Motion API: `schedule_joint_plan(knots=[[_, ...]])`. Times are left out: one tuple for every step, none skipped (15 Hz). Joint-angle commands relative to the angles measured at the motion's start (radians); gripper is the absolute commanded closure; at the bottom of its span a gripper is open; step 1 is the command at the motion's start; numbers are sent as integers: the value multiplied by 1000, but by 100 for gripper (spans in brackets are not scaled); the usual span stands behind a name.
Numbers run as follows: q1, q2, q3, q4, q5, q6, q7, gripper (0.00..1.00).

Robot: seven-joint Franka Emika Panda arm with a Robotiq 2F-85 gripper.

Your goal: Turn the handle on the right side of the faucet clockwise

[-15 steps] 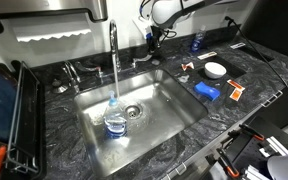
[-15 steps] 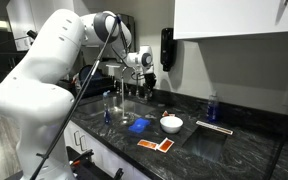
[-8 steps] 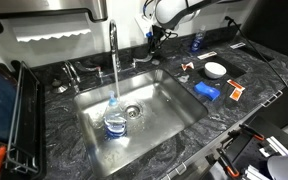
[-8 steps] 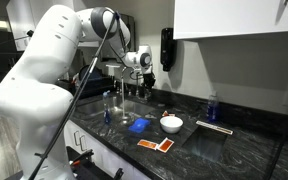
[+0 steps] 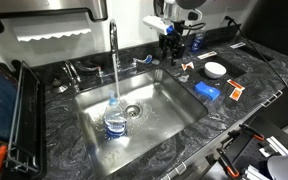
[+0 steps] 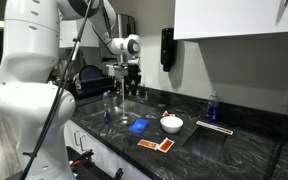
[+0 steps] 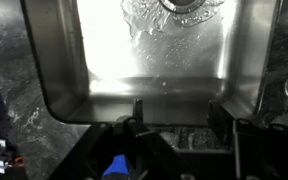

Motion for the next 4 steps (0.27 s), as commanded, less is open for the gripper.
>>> schedule_joint_plan(knots=[[-22,-112,21,-83,16,-75,-27,2],[-25,-133,23,-93,14,-86,-29,0],[-27,-148,24,-100,14,-95,-32,0],[-28,-166,25,-111,13,-95,-34,0]])
